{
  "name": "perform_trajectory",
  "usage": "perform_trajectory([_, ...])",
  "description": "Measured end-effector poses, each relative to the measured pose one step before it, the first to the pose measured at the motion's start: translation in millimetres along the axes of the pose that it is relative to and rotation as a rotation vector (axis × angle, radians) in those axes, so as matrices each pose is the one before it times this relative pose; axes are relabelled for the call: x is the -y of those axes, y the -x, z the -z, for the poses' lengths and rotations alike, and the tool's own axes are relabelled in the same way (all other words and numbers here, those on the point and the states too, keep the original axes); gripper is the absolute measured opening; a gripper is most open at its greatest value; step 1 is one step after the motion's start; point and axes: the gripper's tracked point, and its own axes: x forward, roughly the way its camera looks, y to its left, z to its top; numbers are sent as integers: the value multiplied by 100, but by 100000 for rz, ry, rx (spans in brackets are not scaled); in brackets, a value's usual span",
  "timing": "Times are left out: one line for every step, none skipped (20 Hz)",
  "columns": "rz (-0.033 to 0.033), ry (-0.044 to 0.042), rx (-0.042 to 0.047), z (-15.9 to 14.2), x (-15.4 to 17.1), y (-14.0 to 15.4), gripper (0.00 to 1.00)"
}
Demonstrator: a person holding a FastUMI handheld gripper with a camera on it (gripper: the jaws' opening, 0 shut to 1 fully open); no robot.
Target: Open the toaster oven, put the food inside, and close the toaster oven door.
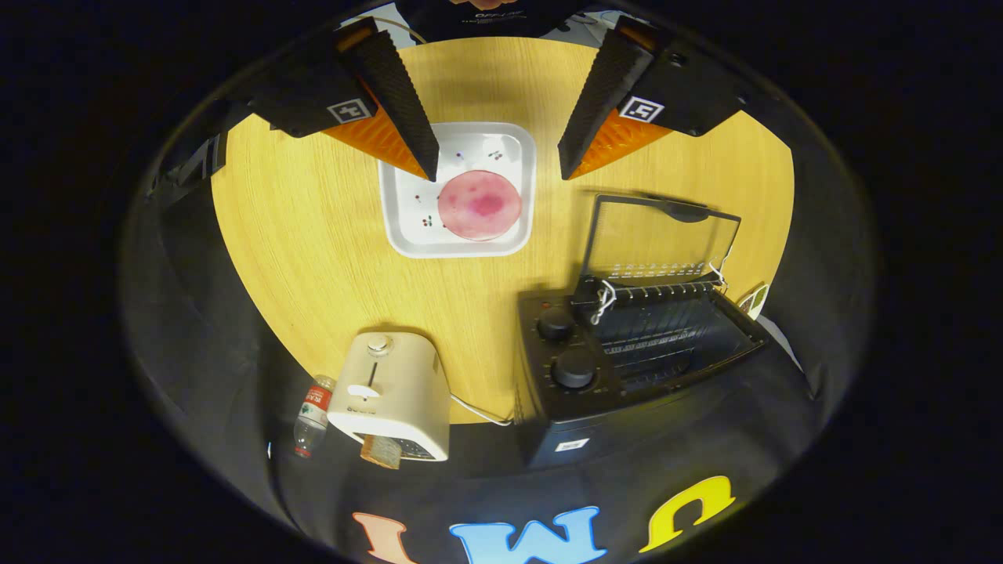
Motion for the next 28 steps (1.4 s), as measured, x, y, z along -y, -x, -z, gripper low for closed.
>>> perform_trajectory([-316, 408, -1687, -82, 698, -217, 99])
perform_trajectory([-348, 614, -1383, -82, 694, -147, 98])
perform_trajectory([-149, 821, -831, -144, 781, -241, 99])
perform_trajectory([209, 741, -736, -142, 901, -195, 99])
perform_trajectory([-156, 514, -879, -80, 709, -249, 99])
perform_trajectory([-551, 124, -1241, 22, 625, -245, 99])
perform_trajectory([-601, -195, -1674, 49, 610, -247, 98])
perform_trajectory([-330, -133, -1417, 57, 690, -233, 98])
perform_trajectory([-89, -145, -1334, 33, 697, -222, 99])
perform_trajectory([153, -62, -1479, 158, 730, -198, 99])
perform_trajectory([-254, -194, -1913, 298, 687, -110, 99])
perform_trajectory([-596, -593, -2034, 282, 508, -422, 99])
perform_trajectory([-280, -848, -1578, 61, 709, -554, 99])
perform_trajectory([130, -1039, -1286, -67, 618, -379, 99])
perform_trajectory([101, -1092, -1684, 66, 400, -612, 99])
perform_trajectory([-615, -1218, -1671, 188, 144, -400, 99])
perform_trajectory([-1210, -805, -1456, 227, -208, -282, 99])
perform_trajectory([13, 341, -1665, 224, -116, -251, 99])
perform_trajectory([988, 1355, -1677, 317, 15, -263, 99])
perform_trajectory([687, 1639, -1349, 281, -199, -243, 99])
perform_trajectory([839, 1487, -985, 394, -211, -118, 99])
perform_trajectory([2213, 1444, -831, 237, -49, -73, 98])
perform_trajectory([1904, 1386, 588, -181, 92, -178, 97])
perform_trajectory([386, 383, 16, 55, -283, -205, 96])
perform_trajectory([-541, -158, -1031, 23, -315, 389, 90])
perform_trajectory([-347, -430, -2, 13, -290, -315, 82])
perform_trajectory([-739, -239, -1427, 103, -279, -99, 73])
perform_trajectory([-1531, -405, -626, -146, -296, -109, 65])
